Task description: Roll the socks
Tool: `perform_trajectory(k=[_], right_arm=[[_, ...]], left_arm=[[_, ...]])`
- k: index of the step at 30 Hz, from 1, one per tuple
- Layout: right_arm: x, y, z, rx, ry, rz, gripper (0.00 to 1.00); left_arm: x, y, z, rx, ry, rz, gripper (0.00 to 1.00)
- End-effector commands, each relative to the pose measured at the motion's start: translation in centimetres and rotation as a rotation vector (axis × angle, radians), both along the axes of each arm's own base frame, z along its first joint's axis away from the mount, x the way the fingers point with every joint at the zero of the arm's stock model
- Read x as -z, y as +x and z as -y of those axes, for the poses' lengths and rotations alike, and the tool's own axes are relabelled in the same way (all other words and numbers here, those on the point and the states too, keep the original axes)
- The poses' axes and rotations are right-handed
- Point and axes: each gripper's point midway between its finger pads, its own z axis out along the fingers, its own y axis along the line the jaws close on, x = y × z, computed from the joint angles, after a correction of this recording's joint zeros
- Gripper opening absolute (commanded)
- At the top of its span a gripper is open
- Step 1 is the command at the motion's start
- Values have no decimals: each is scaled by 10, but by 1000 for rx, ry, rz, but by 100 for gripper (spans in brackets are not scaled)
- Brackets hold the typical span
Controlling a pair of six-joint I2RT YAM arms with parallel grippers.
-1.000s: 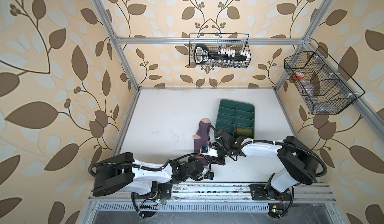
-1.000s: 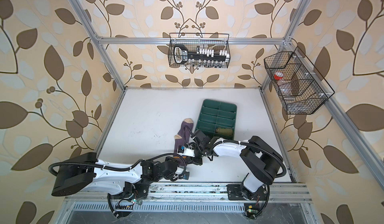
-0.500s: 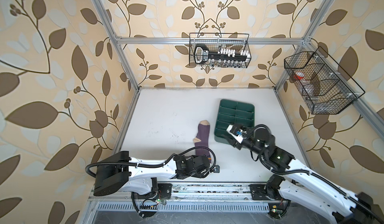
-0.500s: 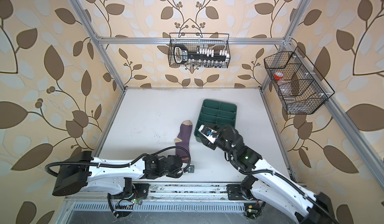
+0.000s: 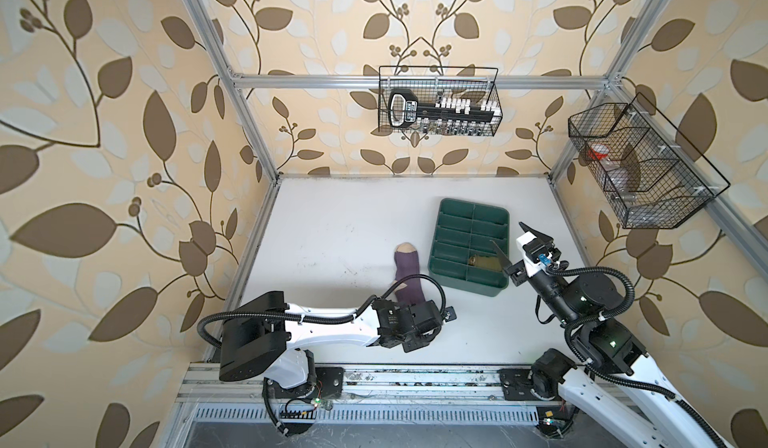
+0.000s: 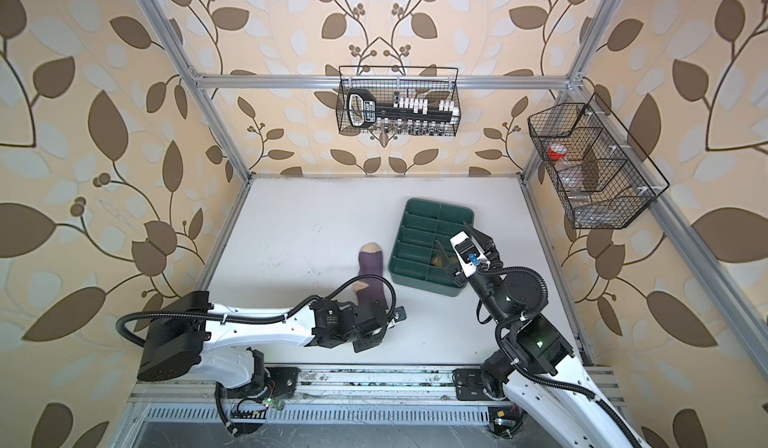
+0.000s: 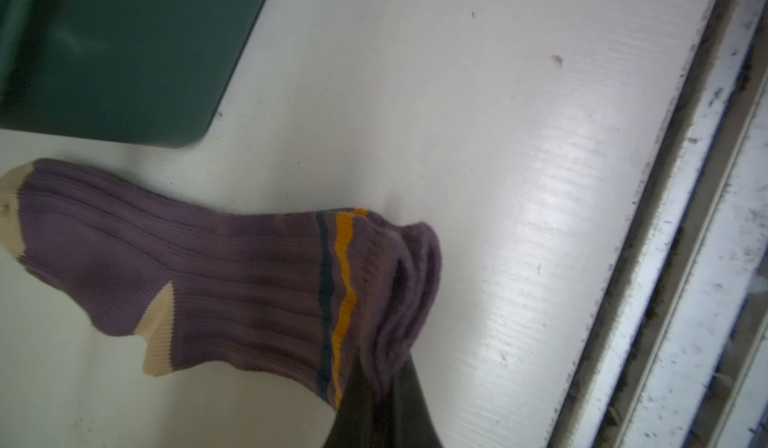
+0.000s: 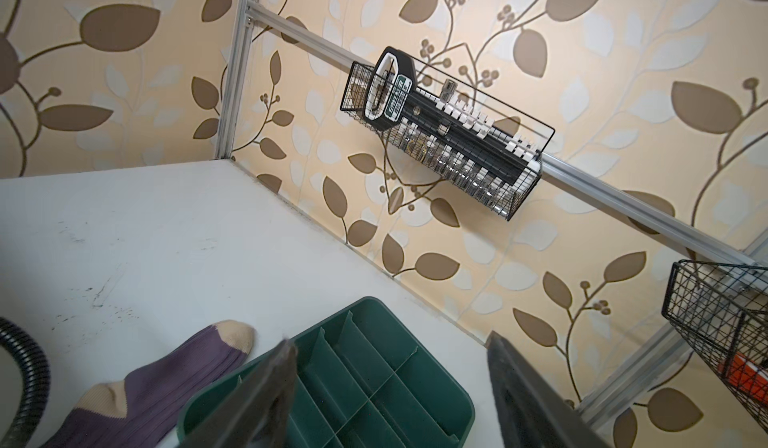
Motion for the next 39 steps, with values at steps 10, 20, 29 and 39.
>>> perform_trajectory(k=[10, 20, 29, 39], right_arm=[[45, -32, -34, -262, -290, -107, 72], [141, -95, -68, -635, -695, -148, 72], [247, -122, -112, -768, -1107, 109, 73], [277, -123, -147, -862, -1205, 107, 73]], left_arm=[[50, -39, 3, -148, -157, -290, 0], [59, -56, -14, -254, -273, -537, 0], [69, -63, -10, -304, -342, -718, 0], [74, -64, -13, -318, -359, -739, 0]])
